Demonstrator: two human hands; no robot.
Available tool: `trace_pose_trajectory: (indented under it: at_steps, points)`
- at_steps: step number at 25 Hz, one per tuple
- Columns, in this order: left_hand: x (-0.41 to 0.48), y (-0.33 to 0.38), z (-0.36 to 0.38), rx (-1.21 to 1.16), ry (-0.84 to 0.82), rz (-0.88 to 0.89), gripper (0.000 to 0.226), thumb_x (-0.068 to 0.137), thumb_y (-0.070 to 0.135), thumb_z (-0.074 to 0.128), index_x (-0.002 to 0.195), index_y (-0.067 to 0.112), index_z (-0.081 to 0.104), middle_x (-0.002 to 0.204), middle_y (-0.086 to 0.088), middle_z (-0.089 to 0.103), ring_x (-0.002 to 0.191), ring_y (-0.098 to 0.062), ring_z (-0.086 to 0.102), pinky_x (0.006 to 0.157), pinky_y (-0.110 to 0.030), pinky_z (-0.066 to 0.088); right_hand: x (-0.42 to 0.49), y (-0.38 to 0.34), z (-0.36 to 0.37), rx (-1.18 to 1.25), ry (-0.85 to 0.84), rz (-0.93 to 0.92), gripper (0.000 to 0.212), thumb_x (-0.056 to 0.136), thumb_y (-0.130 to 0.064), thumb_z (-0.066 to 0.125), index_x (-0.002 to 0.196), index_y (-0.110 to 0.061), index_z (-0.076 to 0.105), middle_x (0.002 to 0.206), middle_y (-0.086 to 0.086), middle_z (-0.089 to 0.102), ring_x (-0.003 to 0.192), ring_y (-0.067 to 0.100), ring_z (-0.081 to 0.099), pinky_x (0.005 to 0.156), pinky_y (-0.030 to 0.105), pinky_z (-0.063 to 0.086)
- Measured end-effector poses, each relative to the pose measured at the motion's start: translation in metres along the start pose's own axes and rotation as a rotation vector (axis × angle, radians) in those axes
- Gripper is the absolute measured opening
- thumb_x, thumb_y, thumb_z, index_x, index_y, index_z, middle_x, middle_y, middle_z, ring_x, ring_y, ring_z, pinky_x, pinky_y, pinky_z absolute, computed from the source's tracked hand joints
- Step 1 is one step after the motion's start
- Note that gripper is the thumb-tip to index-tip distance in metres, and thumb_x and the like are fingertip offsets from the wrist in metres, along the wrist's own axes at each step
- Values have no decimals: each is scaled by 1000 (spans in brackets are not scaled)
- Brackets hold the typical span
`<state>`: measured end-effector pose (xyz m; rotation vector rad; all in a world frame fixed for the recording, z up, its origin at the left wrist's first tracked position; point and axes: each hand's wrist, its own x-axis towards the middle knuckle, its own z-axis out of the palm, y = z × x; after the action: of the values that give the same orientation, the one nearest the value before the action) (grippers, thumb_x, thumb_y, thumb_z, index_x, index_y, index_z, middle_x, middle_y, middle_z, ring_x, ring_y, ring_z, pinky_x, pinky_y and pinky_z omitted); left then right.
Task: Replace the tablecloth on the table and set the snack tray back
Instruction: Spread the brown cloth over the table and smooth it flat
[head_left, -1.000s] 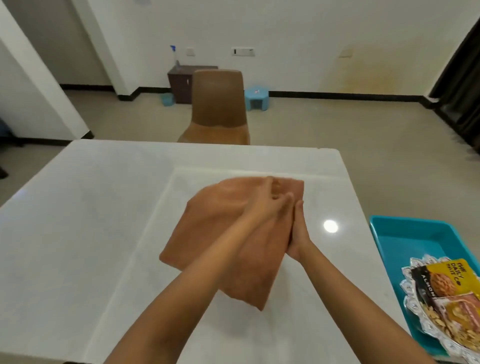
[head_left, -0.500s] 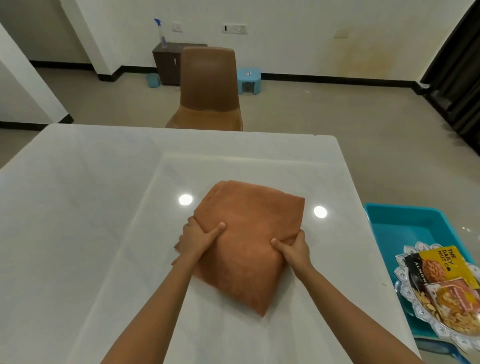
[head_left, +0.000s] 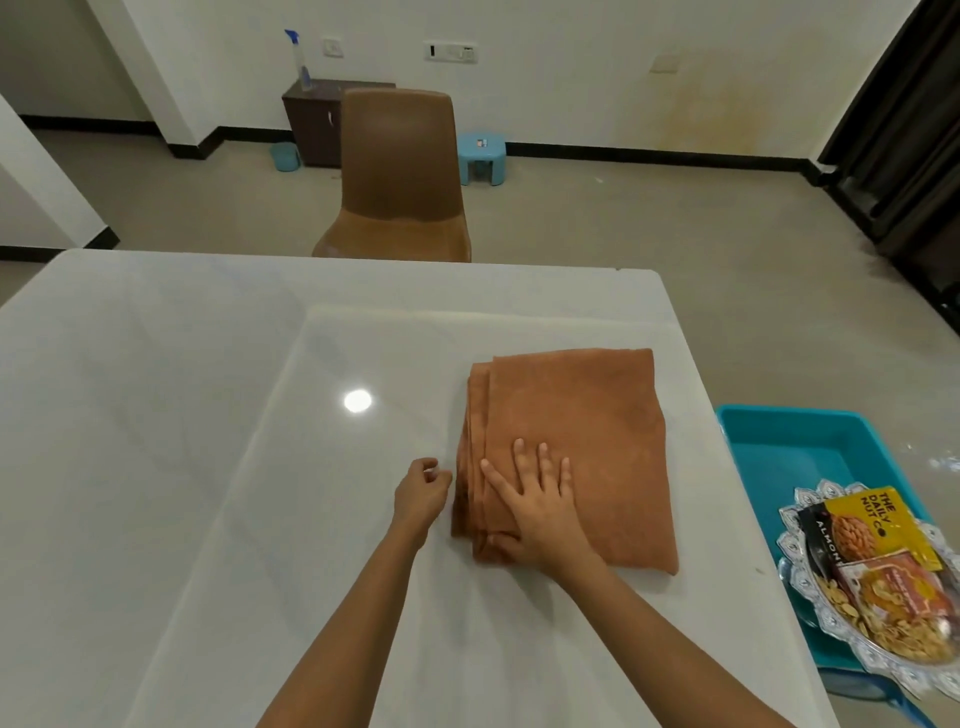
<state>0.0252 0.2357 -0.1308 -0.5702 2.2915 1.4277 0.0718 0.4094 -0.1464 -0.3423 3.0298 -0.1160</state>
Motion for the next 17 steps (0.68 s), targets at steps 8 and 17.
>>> trace_pose_trajectory:
  at_steps: [8, 17]
  points:
    - [-2, 6, 15, -131, -288, -31, 56, 91, 58, 45, 123, 13, 55, 118, -4, 61, 105, -22, 58, 90, -33, 49, 10, 16, -26, 728, 239, 154, 35, 97, -29, 38, 123, -26, 61, 115, -7, 67, 110, 16, 62, 99, 34, 46]
    - [4, -2, -14, -290, 280, 30, 17, 95, 27, 51, 105, 15, 57, 96, -1, 61, 99, -30, 60, 78, -32, 47, 35, 4, -65, 2130, 296, 587, 25, 91, -29, 55, 111, -18, 64, 103, 10, 69, 93, 22, 66, 88, 35, 54]
